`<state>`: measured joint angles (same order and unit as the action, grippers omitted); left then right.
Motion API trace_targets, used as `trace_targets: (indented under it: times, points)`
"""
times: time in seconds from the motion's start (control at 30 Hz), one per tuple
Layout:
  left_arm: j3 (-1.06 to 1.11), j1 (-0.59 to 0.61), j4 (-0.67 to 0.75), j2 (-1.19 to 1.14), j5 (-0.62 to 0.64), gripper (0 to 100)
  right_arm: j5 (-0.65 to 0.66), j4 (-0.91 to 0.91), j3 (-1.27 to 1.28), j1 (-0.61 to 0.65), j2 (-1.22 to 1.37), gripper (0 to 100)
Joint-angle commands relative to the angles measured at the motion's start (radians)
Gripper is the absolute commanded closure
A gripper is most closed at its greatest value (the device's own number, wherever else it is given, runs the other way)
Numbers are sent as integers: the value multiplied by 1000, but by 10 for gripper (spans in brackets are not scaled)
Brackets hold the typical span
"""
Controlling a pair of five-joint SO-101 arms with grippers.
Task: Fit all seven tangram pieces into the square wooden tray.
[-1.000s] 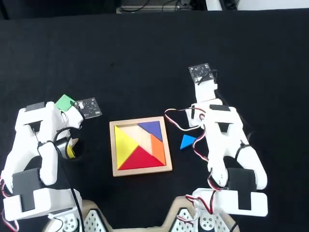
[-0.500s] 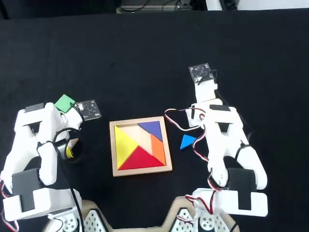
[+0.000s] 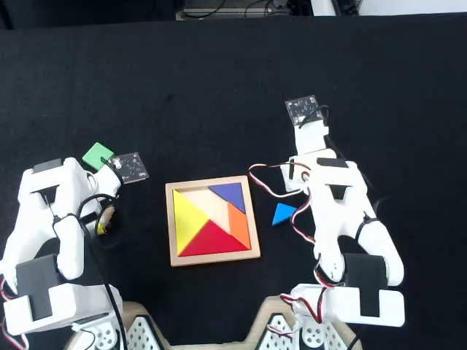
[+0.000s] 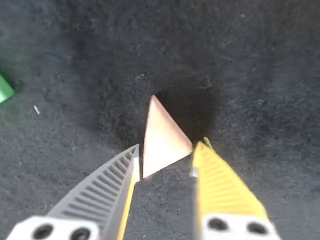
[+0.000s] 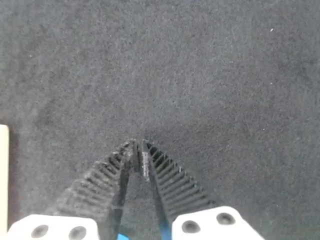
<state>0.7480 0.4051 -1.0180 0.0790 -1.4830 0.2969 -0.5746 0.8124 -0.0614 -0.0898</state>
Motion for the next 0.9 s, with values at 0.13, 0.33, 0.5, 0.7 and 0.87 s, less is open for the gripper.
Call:
trace_targets:
  times: [0.13,0.33,0.5,0.7,0.87]
  points:
    - [-165,-68,-244,34,-319,960,0,0,-62,-5,2,987]
    - [-262,-82,-359,32,-281,961,0,0,-62,-5,2,987]
    - [-248,-151,-207,23,-180,961,0,0,-62,-5,2,987]
    - [-206,-171,-89,28,-94,961,0,0,-59,-5,2,987]
    - [-254,-145,95,18,287,960,0,0,-61,-5,2,987]
